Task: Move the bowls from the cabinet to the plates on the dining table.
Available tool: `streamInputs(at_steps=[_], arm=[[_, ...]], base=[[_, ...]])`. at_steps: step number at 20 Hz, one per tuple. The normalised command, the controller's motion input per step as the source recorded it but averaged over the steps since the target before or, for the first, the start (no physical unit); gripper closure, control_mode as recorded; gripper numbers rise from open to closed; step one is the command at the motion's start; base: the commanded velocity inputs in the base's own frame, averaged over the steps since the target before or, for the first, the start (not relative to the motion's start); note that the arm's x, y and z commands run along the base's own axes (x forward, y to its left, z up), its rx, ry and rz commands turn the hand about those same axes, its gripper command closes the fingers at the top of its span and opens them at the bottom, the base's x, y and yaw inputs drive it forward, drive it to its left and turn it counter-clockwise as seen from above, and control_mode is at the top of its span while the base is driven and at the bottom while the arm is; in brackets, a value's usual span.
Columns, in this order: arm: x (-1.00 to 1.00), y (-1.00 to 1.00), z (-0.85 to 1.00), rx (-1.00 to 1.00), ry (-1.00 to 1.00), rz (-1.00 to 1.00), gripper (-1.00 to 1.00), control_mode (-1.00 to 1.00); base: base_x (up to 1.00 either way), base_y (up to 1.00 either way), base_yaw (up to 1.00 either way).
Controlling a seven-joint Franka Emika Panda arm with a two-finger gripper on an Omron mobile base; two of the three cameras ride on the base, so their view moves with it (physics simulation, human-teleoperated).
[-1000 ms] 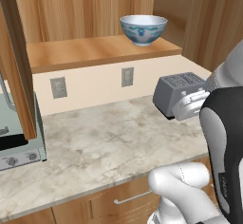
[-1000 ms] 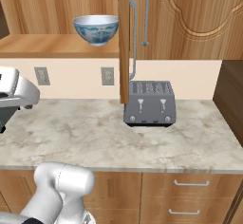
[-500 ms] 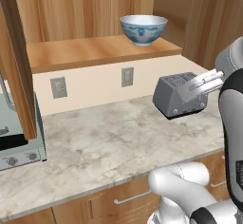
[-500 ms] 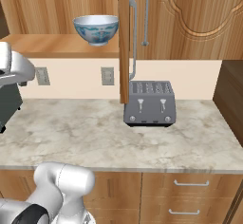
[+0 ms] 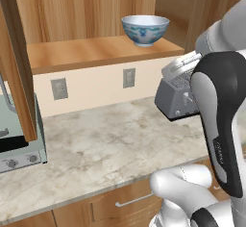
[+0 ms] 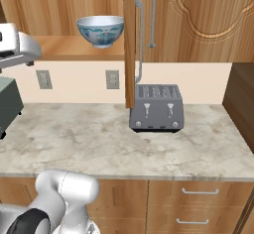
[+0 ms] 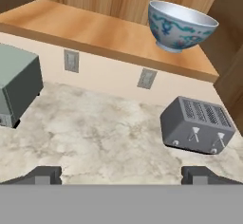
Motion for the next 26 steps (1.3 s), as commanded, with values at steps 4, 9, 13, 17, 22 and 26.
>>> streamInputs(at_steps=[4, 9, 13, 17, 22, 26], arm=[[0.65, 0.13, 0.06, -0.08, 0.0, 0.0, -1.0, -1.0], [0.54, 0.0, 0.36, -0.01, 0.0, 0.0, -1.0, -1.0], [0.13, 0.0, 0.48, 0.0, 0.0, 0.0, -1.0, -1.0], [0.31, 0.0, 0.04, 0.0, -0.01, 0.0, -1.0, -1.0], [0.59, 0.0, -0.03, -0.01, -0.04, 0.0, -1.0, -1.0], [0.58, 0.0, -0.01, 0.0, -0.14, 0.0, -1.0, -1.0]], base=[[0.0, 0.0, 0.0], [0.0, 0.0, 0.0], [0.0, 0.0, 0.0], [0.0, 0.0, 0.0], [0.0, 0.0, 0.0], [0.0, 0.0, 0.0]])
